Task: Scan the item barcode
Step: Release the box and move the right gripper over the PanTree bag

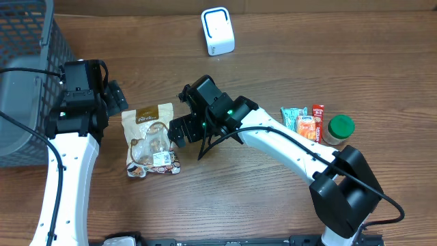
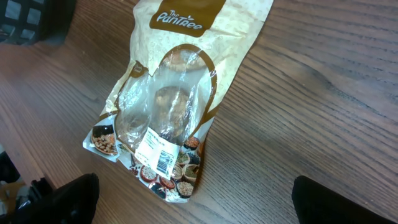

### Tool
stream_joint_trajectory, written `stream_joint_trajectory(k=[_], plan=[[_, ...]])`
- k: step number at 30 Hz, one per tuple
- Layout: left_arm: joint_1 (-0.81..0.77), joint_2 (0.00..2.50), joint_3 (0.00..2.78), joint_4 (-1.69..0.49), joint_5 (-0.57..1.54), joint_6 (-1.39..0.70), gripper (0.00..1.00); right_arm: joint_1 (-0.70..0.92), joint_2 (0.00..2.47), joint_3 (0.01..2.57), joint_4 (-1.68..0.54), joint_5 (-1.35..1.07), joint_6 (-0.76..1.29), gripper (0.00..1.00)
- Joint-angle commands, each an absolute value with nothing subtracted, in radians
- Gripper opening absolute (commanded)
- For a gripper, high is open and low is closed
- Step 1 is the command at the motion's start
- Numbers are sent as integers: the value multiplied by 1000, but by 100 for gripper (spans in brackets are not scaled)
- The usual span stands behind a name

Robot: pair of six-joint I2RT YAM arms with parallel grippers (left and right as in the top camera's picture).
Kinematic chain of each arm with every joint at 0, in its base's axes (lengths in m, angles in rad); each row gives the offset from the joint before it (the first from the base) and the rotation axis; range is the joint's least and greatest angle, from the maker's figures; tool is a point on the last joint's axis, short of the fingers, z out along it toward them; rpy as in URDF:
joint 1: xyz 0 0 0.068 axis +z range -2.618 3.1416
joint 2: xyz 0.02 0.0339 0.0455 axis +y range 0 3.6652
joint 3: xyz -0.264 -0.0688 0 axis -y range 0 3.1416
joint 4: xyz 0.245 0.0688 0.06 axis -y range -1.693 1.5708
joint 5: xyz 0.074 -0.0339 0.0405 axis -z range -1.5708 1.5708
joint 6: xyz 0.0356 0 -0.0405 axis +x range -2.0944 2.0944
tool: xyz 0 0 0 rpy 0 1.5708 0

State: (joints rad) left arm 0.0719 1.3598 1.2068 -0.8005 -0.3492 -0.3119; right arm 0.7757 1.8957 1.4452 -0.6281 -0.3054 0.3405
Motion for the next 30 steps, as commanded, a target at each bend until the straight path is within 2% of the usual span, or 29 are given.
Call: stream_joint_trajectory(k=[1, 27, 30], plan=[[72, 1361, 1219, -800, -366, -311, 100, 778, 1893, 1446, -625, -289, 344, 100], [72, 1361, 1219, -799, -364, -311, 100, 779, 1893, 1446, -625, -281, 344, 100], [72, 1361, 1219, -725, -307, -311, 100, 779, 1893, 1446, -637, -280, 344, 100]])
